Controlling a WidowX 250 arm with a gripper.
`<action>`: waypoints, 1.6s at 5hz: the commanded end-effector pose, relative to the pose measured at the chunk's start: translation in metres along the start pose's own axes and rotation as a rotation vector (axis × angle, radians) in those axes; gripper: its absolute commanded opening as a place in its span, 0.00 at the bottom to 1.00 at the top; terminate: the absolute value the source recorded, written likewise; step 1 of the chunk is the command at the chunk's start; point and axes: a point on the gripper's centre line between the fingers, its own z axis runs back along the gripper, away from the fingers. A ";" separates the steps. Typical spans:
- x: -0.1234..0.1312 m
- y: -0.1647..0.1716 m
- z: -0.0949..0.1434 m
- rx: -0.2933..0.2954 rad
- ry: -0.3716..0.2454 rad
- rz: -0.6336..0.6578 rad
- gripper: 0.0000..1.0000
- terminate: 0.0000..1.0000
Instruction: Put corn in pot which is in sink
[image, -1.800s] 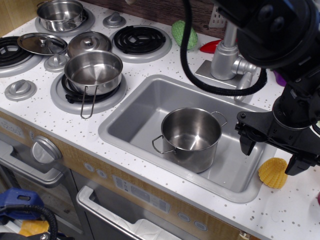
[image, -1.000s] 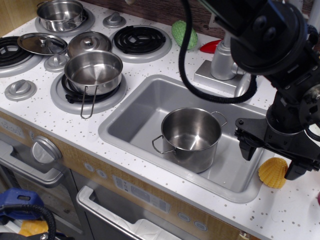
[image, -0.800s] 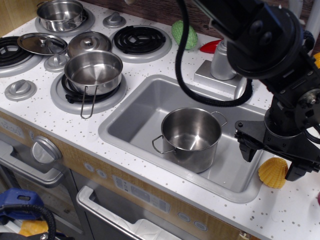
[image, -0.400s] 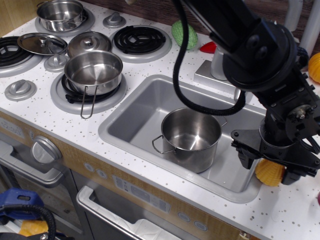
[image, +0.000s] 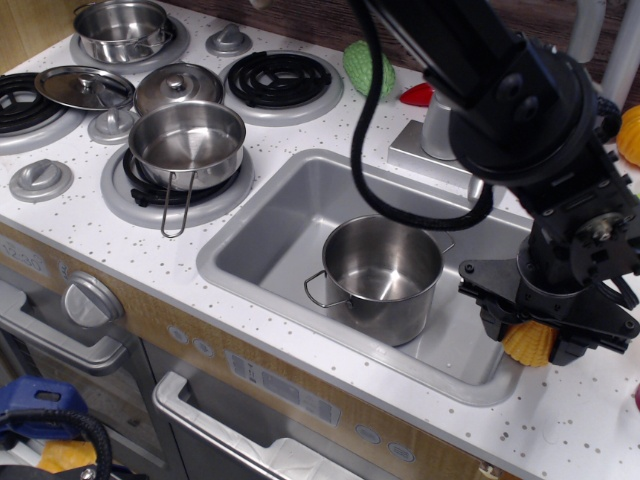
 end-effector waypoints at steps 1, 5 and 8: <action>0.025 0.008 0.025 0.029 -0.016 -0.078 0.00 0.00; 0.043 0.090 0.029 0.078 -0.021 -0.287 0.00 0.00; 0.041 0.135 0.005 0.053 -0.071 -0.385 1.00 0.00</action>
